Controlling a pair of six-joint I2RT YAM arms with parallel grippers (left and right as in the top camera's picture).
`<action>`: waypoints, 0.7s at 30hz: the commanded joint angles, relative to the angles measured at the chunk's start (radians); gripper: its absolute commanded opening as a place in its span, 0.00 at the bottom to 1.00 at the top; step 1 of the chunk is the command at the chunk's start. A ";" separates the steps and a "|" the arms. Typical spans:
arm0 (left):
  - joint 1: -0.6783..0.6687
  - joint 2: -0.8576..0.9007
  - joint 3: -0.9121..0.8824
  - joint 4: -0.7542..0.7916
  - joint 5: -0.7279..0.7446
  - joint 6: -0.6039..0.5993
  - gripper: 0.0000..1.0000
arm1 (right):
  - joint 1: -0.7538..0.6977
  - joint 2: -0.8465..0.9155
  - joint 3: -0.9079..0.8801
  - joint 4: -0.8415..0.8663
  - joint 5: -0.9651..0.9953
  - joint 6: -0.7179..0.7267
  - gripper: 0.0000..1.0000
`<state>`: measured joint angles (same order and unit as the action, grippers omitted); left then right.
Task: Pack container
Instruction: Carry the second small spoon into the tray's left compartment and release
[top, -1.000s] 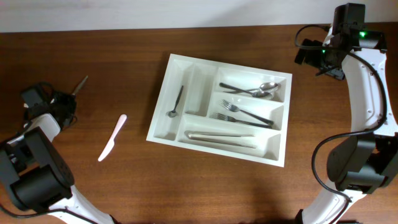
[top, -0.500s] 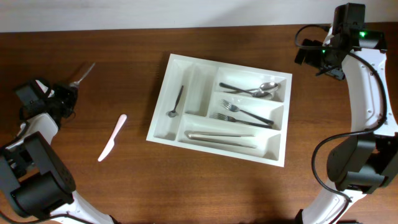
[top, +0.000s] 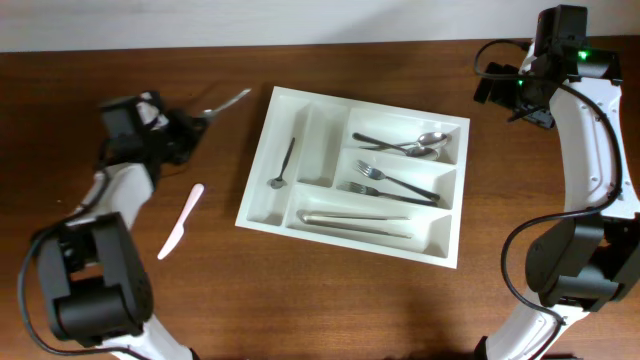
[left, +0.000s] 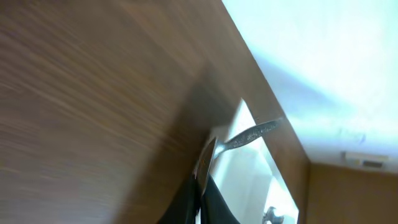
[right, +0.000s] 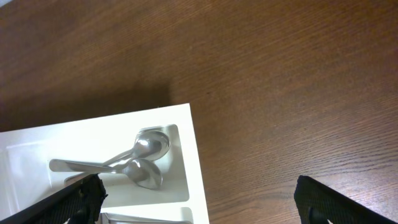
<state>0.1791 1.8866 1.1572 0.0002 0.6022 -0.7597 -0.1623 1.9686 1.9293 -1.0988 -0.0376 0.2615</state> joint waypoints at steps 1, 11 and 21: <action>-0.134 -0.101 0.023 -0.074 -0.253 -0.070 0.02 | -0.002 0.002 0.016 0.000 0.013 0.009 0.99; -0.431 -0.135 0.039 -0.303 -0.724 -0.154 0.02 | -0.002 0.002 0.016 0.000 0.013 0.009 0.99; -0.501 -0.135 0.039 -0.368 -0.835 -0.185 0.76 | -0.002 0.002 0.016 0.000 0.013 0.009 0.99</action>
<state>-0.3233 1.7725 1.1801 -0.3763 -0.1947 -0.9443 -0.1623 1.9686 1.9293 -1.0988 -0.0376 0.2623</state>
